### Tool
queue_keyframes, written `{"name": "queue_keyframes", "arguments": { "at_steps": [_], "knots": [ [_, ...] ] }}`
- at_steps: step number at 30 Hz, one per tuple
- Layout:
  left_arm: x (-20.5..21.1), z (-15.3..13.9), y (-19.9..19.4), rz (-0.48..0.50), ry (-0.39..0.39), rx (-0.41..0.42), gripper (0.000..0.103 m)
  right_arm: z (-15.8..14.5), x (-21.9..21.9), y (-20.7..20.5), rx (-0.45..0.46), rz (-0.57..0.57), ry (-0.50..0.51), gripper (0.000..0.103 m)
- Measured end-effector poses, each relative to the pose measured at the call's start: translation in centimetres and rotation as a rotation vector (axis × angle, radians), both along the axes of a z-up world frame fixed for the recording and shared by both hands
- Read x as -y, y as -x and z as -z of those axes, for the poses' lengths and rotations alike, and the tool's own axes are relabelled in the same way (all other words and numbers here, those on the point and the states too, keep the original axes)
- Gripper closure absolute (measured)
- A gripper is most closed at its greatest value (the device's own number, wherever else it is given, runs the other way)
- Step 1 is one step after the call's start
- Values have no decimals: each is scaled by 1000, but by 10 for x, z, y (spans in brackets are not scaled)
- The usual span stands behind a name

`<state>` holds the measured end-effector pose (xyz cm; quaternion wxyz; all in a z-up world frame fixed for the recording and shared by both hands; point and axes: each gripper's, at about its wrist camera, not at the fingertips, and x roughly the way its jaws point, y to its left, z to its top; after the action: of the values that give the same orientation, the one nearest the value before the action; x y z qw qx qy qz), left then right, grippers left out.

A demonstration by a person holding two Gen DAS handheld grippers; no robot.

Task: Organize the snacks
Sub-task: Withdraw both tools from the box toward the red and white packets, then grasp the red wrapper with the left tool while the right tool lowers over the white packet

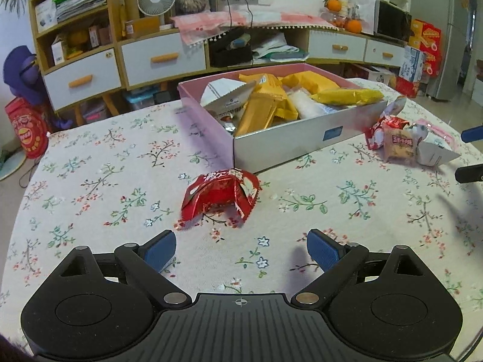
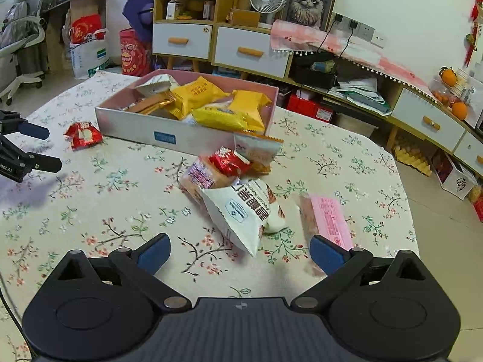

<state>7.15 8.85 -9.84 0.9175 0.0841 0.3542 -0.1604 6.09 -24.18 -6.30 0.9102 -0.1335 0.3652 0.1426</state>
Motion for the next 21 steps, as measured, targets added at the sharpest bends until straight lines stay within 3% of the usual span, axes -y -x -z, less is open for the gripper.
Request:
{"name": "queue_keyframes", "arguments": {
  "at_steps": [21],
  "knots": [
    [0,16,-33,-11,49,56,8,31,0,-32,-1,45,-41,29]
  ]
}}
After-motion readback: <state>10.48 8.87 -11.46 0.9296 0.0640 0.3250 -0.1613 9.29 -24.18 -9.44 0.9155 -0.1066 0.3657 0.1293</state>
